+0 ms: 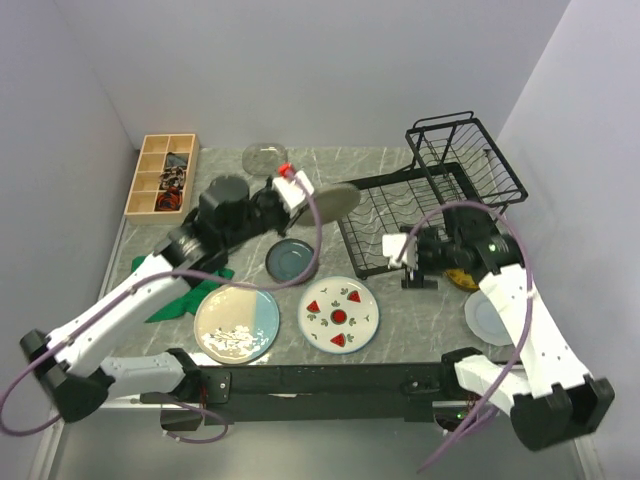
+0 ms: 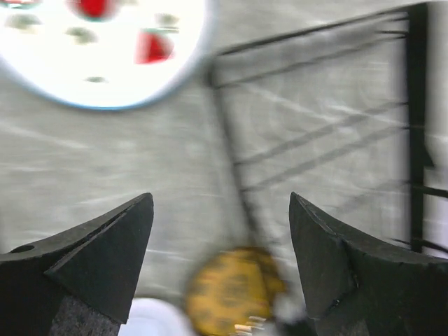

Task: Load the plates into the dish rack
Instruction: Pass the plate from the left arm to the right

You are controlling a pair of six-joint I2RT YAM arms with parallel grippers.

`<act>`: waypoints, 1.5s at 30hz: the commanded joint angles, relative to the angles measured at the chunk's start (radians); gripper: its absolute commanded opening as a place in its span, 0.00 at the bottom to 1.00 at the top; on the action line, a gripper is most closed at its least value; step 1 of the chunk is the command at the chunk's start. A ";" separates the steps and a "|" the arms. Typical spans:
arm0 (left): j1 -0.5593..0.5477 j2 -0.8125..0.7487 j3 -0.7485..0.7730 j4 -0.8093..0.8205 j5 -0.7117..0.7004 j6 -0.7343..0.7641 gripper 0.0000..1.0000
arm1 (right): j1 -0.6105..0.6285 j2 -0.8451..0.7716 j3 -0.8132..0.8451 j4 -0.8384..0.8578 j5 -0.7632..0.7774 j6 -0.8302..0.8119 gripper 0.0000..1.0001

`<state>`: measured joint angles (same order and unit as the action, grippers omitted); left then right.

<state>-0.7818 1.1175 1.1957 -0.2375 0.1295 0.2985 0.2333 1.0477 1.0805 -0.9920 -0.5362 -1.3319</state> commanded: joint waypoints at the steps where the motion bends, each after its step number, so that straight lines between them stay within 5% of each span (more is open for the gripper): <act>1: 0.029 0.151 0.250 0.153 0.094 0.063 0.01 | 0.004 -0.125 -0.152 -0.142 -0.085 0.077 0.84; 8: 0.105 0.526 0.704 0.078 0.235 0.126 0.01 | 0.001 -0.288 -0.355 0.059 0.005 0.289 0.86; 14: 0.137 0.829 1.099 0.099 0.315 0.162 0.01 | 0.003 -0.265 -0.352 0.134 0.022 0.388 0.86; 22: 0.145 1.079 1.209 0.475 0.378 0.071 0.01 | 0.015 -0.232 -0.318 0.093 -0.025 0.508 0.90; 23: 0.147 1.109 1.260 0.521 0.380 0.061 0.01 | 0.021 -0.232 -0.320 0.096 -0.021 0.520 1.00; 26: 0.145 1.185 1.269 0.648 0.386 0.027 0.01 | 0.032 -0.238 -0.338 0.114 -0.002 0.534 1.00; 45: 0.150 1.246 1.240 0.868 0.377 -0.243 0.01 | 0.046 -0.241 -0.329 0.138 0.038 0.566 1.00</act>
<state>-0.6319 2.4340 2.4004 0.4648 0.5003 0.1719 0.2726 0.8459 0.7193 -0.8818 -0.4965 -0.7818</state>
